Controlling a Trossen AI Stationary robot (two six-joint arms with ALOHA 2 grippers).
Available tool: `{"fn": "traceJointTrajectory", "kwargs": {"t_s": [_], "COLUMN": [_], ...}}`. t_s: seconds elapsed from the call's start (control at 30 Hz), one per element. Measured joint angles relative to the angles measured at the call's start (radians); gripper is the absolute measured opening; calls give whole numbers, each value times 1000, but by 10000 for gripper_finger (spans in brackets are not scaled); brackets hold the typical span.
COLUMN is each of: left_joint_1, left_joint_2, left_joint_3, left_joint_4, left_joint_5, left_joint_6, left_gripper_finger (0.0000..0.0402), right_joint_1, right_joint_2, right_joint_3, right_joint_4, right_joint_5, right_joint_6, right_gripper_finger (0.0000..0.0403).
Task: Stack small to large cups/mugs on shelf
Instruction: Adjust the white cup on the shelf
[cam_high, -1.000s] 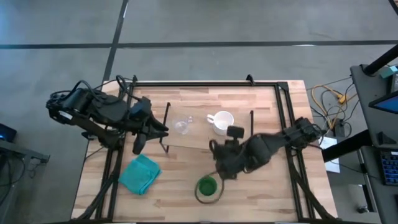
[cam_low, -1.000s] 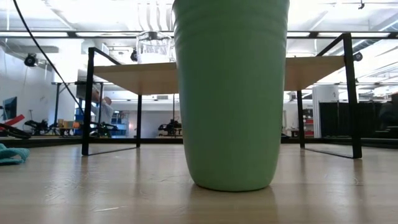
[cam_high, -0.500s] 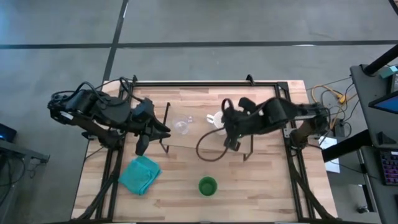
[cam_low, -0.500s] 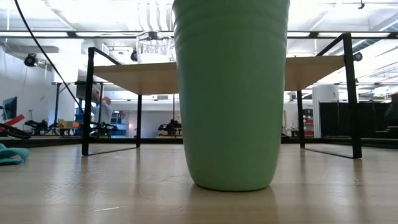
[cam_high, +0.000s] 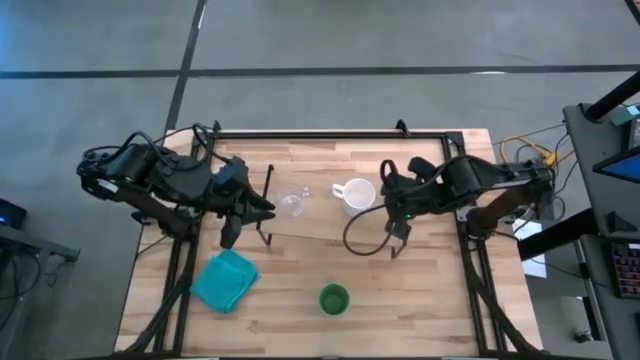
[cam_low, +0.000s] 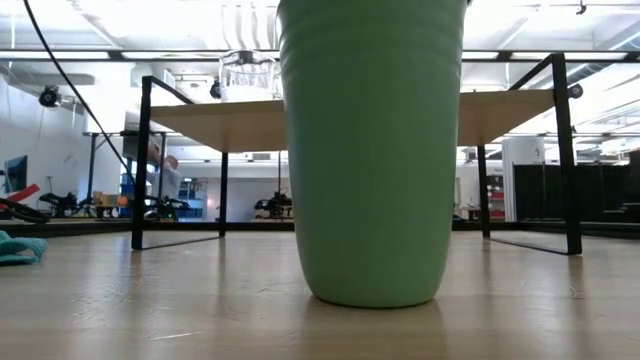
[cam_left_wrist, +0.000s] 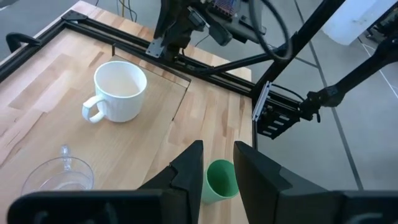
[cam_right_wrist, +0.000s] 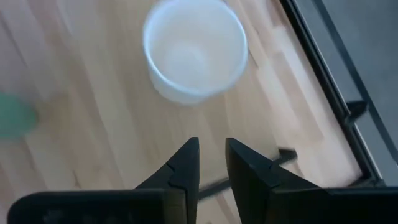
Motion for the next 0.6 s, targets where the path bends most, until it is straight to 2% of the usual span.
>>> {"fn": "traceJointTrajectory", "kwargs": {"t_s": [0.17,0.4,0.6], "left_joint_1": [0,0,0], "left_joint_2": [0,6,8], "left_joint_3": [0,1,1], "left_joint_4": [0,1,3], "left_joint_5": [-3,-26,-26], "left_joint_6": [0,-2,-3], "left_gripper_finger": [75,75,75], "right_joint_1": [0,-2,-35], "right_joint_2": [-62,-101,-103], "right_joint_3": [-124,-274,-357], "right_joint_4": [22,137,255], "right_joint_5": [-31,-33,23], "right_joint_6": [5,-40,-43], "right_gripper_finger": [73,73,73]}}
